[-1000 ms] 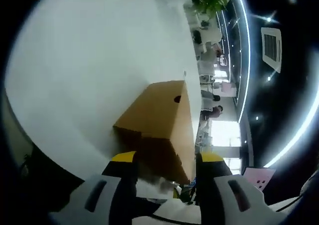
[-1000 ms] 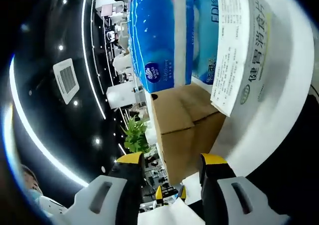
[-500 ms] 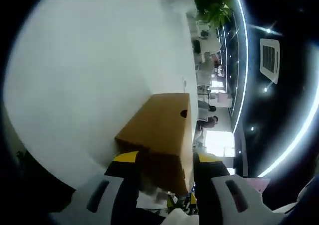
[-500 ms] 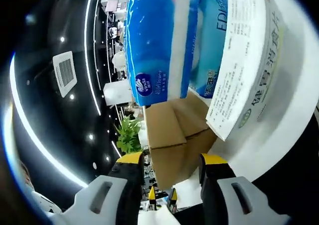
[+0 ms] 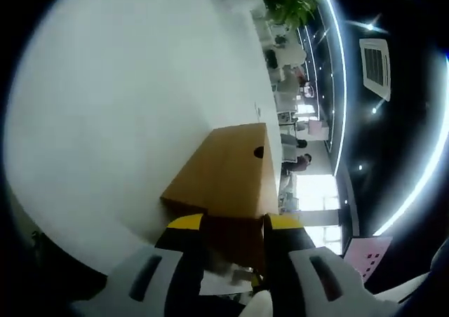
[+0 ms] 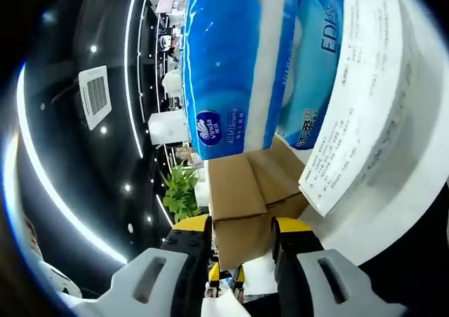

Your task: Operate the shoe box by opening the lid, removing the specified soft item, and placing it in the target area until the item is outside and the box remains undamaged.

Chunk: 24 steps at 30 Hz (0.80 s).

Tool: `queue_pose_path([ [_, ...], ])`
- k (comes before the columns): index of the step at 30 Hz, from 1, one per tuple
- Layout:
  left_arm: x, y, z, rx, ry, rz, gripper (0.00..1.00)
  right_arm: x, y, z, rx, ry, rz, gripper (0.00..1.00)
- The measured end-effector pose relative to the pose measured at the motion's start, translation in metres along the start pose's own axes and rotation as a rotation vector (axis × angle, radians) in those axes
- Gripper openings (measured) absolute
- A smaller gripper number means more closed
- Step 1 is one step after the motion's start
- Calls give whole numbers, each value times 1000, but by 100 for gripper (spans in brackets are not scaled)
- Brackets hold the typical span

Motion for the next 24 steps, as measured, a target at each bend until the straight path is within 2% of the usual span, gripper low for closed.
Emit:
queue_pose_path([
  [4, 0, 1, 1, 22, 2, -3, 32, -1, 1, -1, -9, -7, -11, 30],
  [13, -1, 1, 1, -5, 22, 1, 32, -4, 5, -6, -11, -26, -22, 30],
  [17, 0, 0, 2, -15, 26, 3, 32, -6, 7, -6, 21, -36, -30, 30],
  [19, -1, -1, 4, -39, 45, 6, 32, -6, 6, -6, 37, -47, -29, 30],
  [20, -1, 0, 8, -100, 88, 13, 33, -7, 6, -6, 65, -59, -28, 30],
  [21, -2, 1, 9, -161, 101, 4, 34, -8, 8, -11, 122, -72, -35, 30],
  [22, -3, 2, 6, -193, 86, -3, 35, -8, 8, -11, 138, -60, -38, 30],
  [24, -3, 1, 3, -193, 80, 7, 34, -10, 8, -9, 114, -61, -38, 30],
])
Point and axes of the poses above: the point that each gripper's makers call its tool centre point, and the gripper's own axes: x roughly backward along the fingers, z roughly to its left, y roughly out of its top, the point moved 8 cm from there along x, roughly backward along the fingers, and after that the axes turned 14 degrees about -z, right-handed, at the moved point
